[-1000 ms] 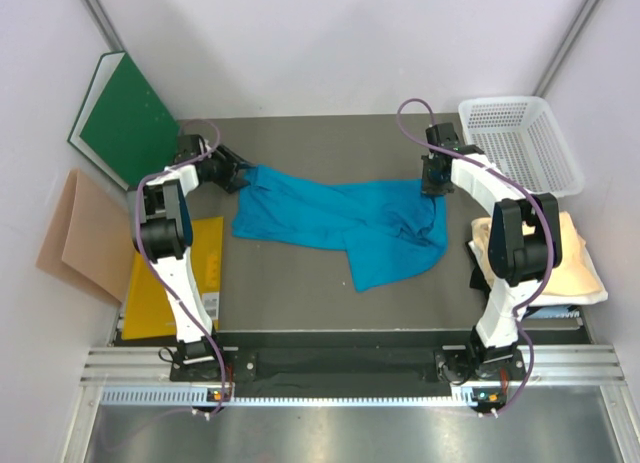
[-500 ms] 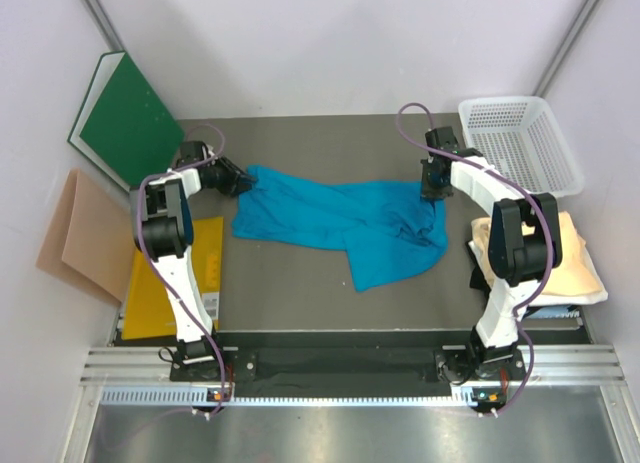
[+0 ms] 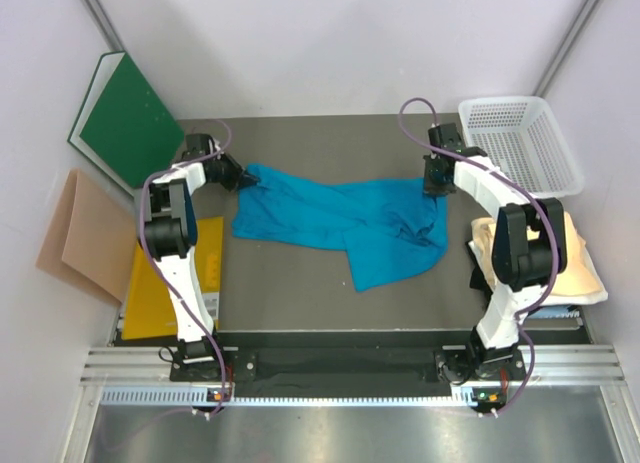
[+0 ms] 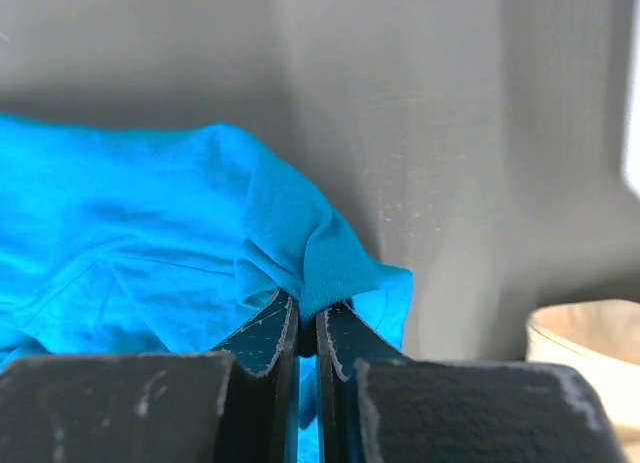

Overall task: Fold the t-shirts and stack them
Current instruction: Flatten out the tshirt

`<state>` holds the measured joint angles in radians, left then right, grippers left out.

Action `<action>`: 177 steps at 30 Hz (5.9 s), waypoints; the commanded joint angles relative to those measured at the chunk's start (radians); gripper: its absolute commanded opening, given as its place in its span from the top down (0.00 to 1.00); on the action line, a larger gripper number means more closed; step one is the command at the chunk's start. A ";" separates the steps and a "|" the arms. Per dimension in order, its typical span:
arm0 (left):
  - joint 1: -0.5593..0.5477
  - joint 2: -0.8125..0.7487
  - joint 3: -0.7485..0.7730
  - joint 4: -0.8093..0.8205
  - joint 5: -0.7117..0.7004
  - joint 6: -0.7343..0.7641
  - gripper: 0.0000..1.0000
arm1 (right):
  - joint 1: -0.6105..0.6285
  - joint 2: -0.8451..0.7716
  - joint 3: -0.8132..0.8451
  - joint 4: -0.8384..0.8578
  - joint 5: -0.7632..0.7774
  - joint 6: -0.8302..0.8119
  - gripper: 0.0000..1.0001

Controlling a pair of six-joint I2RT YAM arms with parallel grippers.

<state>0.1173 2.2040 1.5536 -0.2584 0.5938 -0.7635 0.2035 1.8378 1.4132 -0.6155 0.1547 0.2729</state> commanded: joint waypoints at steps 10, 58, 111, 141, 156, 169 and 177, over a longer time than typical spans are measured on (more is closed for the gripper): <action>0.064 -0.125 0.201 -0.159 -0.016 0.093 1.00 | -0.064 -0.054 0.087 0.117 0.006 -0.064 0.65; 0.058 -0.125 0.054 -0.136 0.000 0.136 1.00 | 0.005 -0.183 -0.359 0.112 -0.394 0.166 0.72; 0.055 -0.466 0.260 -0.196 -0.170 0.176 1.00 | 0.063 -0.522 0.110 0.155 -0.047 0.020 1.00; 0.051 -1.037 0.407 -0.291 -0.413 0.336 1.00 | 0.065 -0.924 0.380 0.212 0.085 -0.202 1.00; 0.033 -0.330 0.381 -0.263 -0.278 0.351 1.00 | -0.018 -0.145 0.226 0.458 -0.133 -0.179 1.00; 0.001 0.192 0.845 -0.371 -0.354 0.293 1.00 | -0.035 0.525 0.946 0.267 -0.057 -0.126 1.00; 0.012 0.117 0.766 -0.312 -0.391 0.297 1.00 | -0.027 0.474 0.902 0.323 -0.067 -0.090 1.00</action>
<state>0.1131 2.4294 2.3520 -0.6315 0.2390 -0.4637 0.1791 2.4042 2.2990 -0.3584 0.0807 0.1509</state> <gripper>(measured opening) 0.022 0.008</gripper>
